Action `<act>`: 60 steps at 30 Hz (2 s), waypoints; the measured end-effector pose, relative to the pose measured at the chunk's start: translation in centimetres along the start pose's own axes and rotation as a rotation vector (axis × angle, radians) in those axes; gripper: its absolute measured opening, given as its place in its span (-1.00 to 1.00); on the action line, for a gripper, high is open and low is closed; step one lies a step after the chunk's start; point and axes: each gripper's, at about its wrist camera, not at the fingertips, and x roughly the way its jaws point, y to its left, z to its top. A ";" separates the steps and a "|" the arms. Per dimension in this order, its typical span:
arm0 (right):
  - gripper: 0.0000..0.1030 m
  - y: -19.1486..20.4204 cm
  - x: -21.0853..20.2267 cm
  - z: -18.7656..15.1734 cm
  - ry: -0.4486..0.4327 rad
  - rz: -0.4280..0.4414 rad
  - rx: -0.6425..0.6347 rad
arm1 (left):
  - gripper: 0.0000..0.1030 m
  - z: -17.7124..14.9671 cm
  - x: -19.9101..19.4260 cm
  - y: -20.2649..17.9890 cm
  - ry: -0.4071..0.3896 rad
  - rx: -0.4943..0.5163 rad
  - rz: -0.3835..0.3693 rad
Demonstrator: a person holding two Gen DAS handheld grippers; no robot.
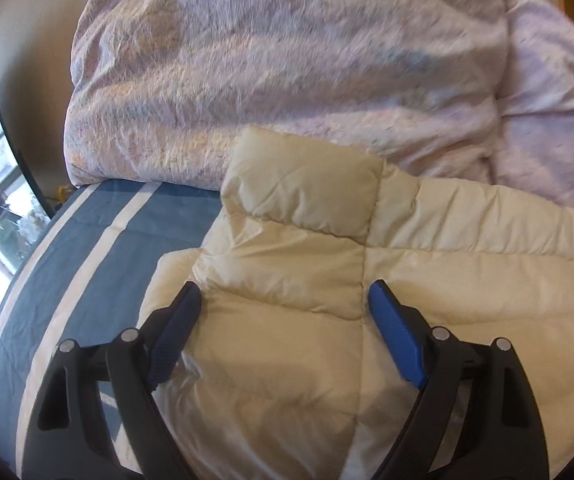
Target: Fold large clothes
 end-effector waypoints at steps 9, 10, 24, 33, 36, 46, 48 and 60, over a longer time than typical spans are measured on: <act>0.24 0.1 3.6 -0.8 0.049 -0.020 -0.002 | 0.80 0.2 2.6 1.1 0.016 -0.058 0.028; 0.26 0.1 4.1 -0.7 0.060 -0.021 -0.002 | 0.81 0.3 3.1 1.5 0.024 -0.074 0.019; 0.37 -0.7 7.5 -0.3 0.147 -0.005 0.004 | 0.97 0.1 5.7 2.4 0.113 -0.123 -0.026; 0.38 -0.4 7.4 -0.2 0.149 0.002 0.010 | 0.97 0.1 6.7 3.1 0.126 -0.129 -0.035; 0.39 -0.4 7.5 -0.2 0.149 0.003 0.012 | 0.97 0.0 6.6 3.0 0.127 -0.126 -0.034; 0.42 -1.1 6.9 -0.2 0.136 0.014 0.043 | 0.96 -0.1 6.2 2.6 0.121 -0.122 -0.031; 0.43 -1.8 5.9 -0.1 0.137 0.015 0.061 | 0.96 -0.1 5.2 2.8 0.125 -0.114 -0.046; 0.85 -9.8 -2.8 -4.3 0.183 0.188 0.262 | 0.96 -3.5 -2.7 11.0 0.155 -0.211 -0.158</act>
